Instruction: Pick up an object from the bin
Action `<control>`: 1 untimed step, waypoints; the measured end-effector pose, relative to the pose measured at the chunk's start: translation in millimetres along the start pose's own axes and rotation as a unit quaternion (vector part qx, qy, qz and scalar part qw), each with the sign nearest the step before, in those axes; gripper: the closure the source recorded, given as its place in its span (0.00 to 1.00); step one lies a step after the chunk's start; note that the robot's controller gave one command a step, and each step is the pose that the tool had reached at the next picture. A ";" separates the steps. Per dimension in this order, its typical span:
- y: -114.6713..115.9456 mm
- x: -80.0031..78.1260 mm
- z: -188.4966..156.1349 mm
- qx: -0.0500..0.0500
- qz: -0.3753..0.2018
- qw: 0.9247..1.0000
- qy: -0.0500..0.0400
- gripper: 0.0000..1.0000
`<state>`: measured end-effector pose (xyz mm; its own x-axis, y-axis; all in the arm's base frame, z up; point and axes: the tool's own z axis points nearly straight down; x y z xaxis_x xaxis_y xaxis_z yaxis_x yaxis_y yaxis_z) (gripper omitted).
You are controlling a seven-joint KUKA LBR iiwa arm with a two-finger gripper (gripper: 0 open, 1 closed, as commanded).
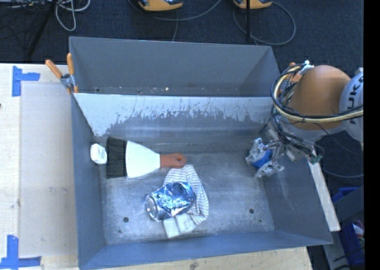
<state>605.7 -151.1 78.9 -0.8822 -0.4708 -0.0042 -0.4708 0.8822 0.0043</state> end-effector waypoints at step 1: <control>-0.1 0.0 0.0 0.000 0.000 1.000 0.000 1.00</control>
Offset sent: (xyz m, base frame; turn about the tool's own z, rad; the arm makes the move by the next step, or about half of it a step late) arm 0.0000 0.0000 0.0000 0.0000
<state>605.7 -151.2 79.0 -0.8825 -0.4702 -0.0045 -0.4702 0.8825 0.0041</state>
